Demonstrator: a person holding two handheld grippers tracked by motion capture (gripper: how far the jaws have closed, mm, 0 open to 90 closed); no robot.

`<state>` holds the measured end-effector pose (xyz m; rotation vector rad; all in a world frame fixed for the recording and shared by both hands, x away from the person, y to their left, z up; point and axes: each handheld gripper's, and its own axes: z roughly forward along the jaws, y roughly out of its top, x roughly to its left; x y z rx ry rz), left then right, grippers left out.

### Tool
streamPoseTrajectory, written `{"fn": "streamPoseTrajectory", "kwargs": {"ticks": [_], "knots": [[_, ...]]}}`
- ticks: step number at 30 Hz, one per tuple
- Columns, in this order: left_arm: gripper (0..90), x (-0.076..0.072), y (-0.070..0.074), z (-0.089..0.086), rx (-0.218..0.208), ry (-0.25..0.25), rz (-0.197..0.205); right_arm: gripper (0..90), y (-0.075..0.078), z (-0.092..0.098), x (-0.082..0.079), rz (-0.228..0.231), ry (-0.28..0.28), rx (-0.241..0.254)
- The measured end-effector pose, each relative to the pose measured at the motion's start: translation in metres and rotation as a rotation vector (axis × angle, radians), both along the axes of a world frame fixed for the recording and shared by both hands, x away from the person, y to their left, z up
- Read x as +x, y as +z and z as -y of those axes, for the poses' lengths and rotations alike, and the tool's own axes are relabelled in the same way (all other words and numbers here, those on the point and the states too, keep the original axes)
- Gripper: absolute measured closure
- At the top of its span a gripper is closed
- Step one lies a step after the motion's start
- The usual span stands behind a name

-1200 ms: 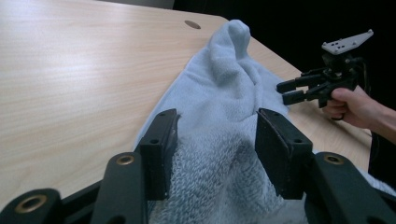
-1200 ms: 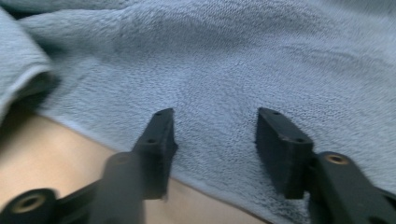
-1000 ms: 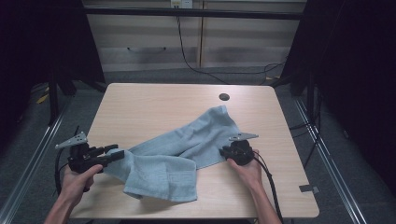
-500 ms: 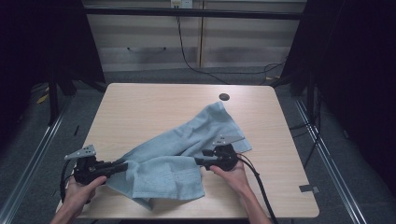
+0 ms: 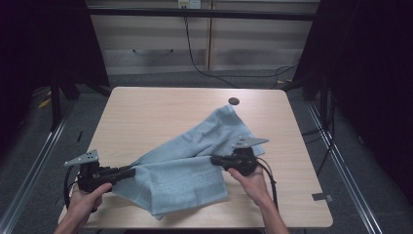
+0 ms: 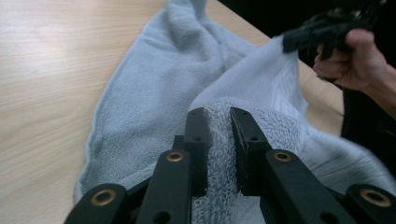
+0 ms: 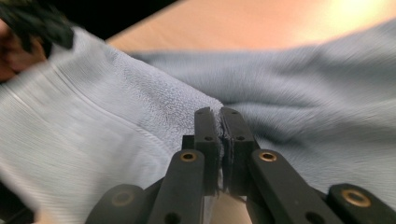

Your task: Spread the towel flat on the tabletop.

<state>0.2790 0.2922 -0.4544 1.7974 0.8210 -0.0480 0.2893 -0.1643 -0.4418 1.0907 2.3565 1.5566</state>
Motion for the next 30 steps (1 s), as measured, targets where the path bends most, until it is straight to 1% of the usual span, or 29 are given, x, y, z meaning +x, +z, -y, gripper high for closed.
{"fn": "streamPoseTrajectory", "kwargs": {"ticks": [1,2,3,4,5,6,8,9,10,11,12,13,15,16,17,18,19,20,21,22,23,24,25,26,27,28,29,30], "knots": [[78.7,-0.006,0.007,0.007,-0.031,-0.031,0.012,86.3,0.019,0.013,-0.01,0.022,-0.008,0.026],[78.7,-0.006,0.007,0.007,-0.031,-0.031,0.012,86.3,0.019,0.013,-0.01,0.022,-0.008,0.026],[78.7,-0.01,0.012,0.013,-0.038,-0.052,0.024,86.3,0.036,0.025,-0.022,0.044,-0.014,0.031],[78.7,-0.015,0.019,0.02,-0.048,-0.078,0.037,86.3,0.041,0.028,-0.026,0.05,-0.017,0.026],[78.7,-0.015,0.019,0.02,-0.048,-0.078,0.037,86.3,0.041,0.028,-0.026,0.05,-0.017,0.026],[78.7,-0.02,0.024,0.027,-0.049,-0.097,0.054,86.2,0.045,0.031,-0.031,0.061,-0.02,0.024],[78.6,-0.029,0.031,0.035,-0.052,-0.126,0.073,86.2,0.055,0.04,-0.045,0.078,-0.028,0.029],[78.6,-0.038,0.035,0.04,-0.067,-0.159,0.081,86.1,0.059,0.047,-0.06,0.085,-0.026,0.041],[78.5,-0.038,0.035,0.04,-0.067,-0.159,0.081,86.1,0.059,0.047,-0.06,0.085,-0.026,0.041],[78.1,-0.05,0.035,0.043,-0.057,-0.181,0.08,86.0,0.056,0.052,-0.078,0.085,-0.028,0.027],[77.9,-0.05,0.035,0.043,-0.057,-0.181,0.08,86.0,0.056,0.052,-0.078,0.085,-0.028,0.027],[77.9,-0.055,0.033,0.044,-0.052,-0.2,0.076,85.8,0.054,0.053,-0.087,0.084,-0.022,0.015],[77.3,-0.066,0.027,0.045,-0.047,-0.218,0.057,84.7,0.045,0.056,-0.106,0.071,-0.016,0.003],[75.6,-0.073,0.02,0.046,-0.038,-0.243,0.039,83.2,0.033,0.056,-0.121,0.047,-0.007,-0.011],[74.5,-0.073,0.02,0.046,-0.038,-0.243,0.039,83.2,0.033,0.056,-0.121,0.047,-0.007,-0.011],[74.5,-0.078,0.016,0.046,-0.031,-0.255,0.018,81.6,0.028,0.055,-0.125,0.033,-0.001,-0.023],[73.8,-0.081,0.014,0.045,-0.017,-0.276,0.01,78.7,0.022,0.054,-0.131,0.014,0.001,-0.042],[72.5,-0.083,0.013,0.044,-0.012,-0.284,0.009,75.0,0.019,0.054,-0.135,0.005,0.004,-0.039],[70.2,-0.084,0.013,0.042,-0.016,-0.288,0.009,71.3,0.017,0.055,-0.137,0.009,0.013,-0.026],[67.2,-0.083,0.014,0.039,-0.03,-0.285,0.005,69.4,0.018,0.056,-0.138,0.027,0.011,-0.025],[63.7,-0.082,0.016,0.037,-0.044,-0.269,0.007,68.5,0.019,0.056,-0.138,0.044,0.0,-0.029],[59.1,-0.076,0.021,0.033,-0.057,-0.263,0.018,65.9,0.022,0.058,-0.129,0.05,-0.003,0.013],[58.7,-0.076,0.021,0.033,-0.057,-0.263,0.018,65.9,0.022,0.058,-0.129,0.05,-0.003,0.013],[58.7,-0.07,0.024,0.032,-0.062,-0.24,0.041,66.1,0.023,0.058,-0.124,0.057,-0.007,0.019],[58.3,-0.053,0.024,0.033,-0.059,-0.217,0.046,64.4,0.02,0.052,-0.105,0.047,-0.013,-0.021],[58.6,-0.053,0.024,0.033,-0.059,-0.217,0.046,63.6,0.016,0.049,-0.095,0.027,-0.016,-0.019],[58.7,-0.035,0.018,0.037,-0.012,-0.167,0.045,62.2,0.01,0.045,-0.083,0.007,-0.009,-0.024],[59.3,-0.035,0.018,0.037,-0.012,-0.167,0.045,62.2,0.01,0.045,-0.083,0.007,-0.009,-0.024]]}}
